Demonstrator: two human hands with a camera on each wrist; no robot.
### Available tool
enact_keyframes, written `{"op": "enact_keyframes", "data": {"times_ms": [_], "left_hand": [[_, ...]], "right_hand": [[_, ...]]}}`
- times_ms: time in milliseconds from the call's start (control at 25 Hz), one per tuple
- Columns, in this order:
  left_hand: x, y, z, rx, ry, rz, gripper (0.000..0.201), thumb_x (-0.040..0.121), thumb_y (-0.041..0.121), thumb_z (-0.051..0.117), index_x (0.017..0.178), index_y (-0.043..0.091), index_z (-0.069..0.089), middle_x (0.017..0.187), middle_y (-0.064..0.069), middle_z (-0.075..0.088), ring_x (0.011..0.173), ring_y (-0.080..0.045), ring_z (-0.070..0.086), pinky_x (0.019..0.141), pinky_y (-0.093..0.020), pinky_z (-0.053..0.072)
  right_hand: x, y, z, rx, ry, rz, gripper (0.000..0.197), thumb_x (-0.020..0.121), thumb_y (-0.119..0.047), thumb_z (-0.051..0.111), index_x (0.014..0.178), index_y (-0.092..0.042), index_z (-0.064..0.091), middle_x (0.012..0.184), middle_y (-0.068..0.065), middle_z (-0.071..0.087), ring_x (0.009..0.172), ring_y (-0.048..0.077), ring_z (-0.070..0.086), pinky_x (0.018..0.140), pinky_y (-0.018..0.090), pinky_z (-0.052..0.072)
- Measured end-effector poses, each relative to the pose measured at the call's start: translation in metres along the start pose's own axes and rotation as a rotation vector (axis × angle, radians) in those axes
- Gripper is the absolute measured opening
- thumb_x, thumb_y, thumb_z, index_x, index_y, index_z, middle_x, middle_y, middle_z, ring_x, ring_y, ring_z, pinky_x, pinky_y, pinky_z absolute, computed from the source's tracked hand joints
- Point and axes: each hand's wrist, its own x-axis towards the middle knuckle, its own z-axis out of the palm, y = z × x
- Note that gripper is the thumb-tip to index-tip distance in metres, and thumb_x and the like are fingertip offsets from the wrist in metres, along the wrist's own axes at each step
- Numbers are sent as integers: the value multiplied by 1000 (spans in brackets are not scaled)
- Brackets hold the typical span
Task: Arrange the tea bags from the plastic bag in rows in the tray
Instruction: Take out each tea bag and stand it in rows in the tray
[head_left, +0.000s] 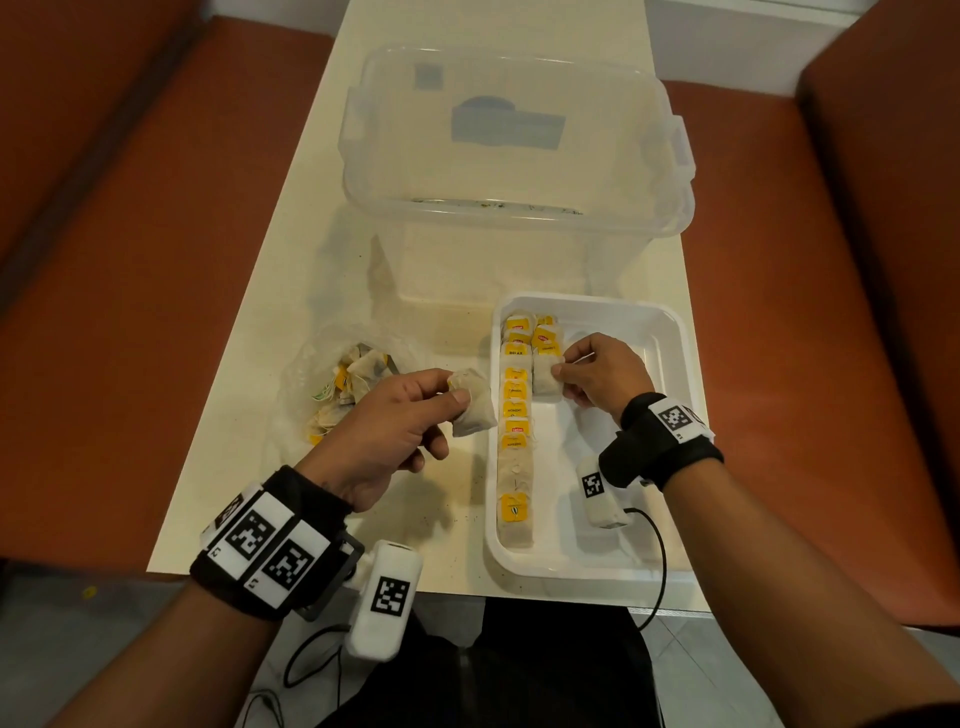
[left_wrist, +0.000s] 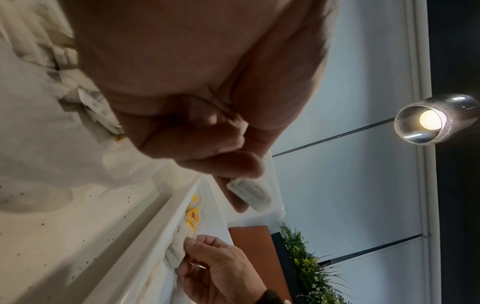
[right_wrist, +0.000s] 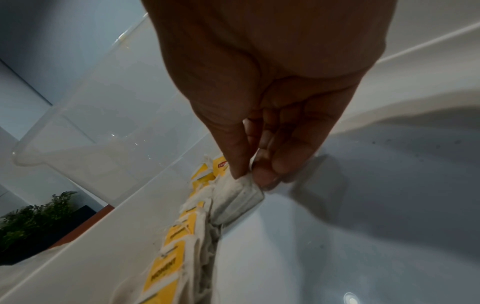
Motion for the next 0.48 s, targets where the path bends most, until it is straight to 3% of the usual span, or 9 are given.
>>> {"op": "enact_keyframes", "data": {"times_ms": [200,320,480], "left_hand": [[1,-1,-2,-11,51,-19,9,95,27,64,99,20,61,76,6,66,51,-5,53,43,-18,33],[0,-2,-2,-19,56,-9,8,95,28,65,97,21,61,90,-8,72,58,-5,56,48,-19,40],[1,-4,0,-47,39,21,2,97,22,62,98,22,62,92,-6,73,64,-6,59,51,-20,44]], "right_hand": [[-4,-2,-2,18,22,16,22,84,-22,78,93,-16,59,79,6,70,63,19,67,66,36,58],[-17,-11,-4,10,40,2,23,88,-33,74,95,-16,60,86,1,69,65,16,67,63,31,56],[-51,-30,-8,92,-29,-105,19,92,-31,69,94,-12,66,86,0,71,65,13,65,61,28,52]]}}
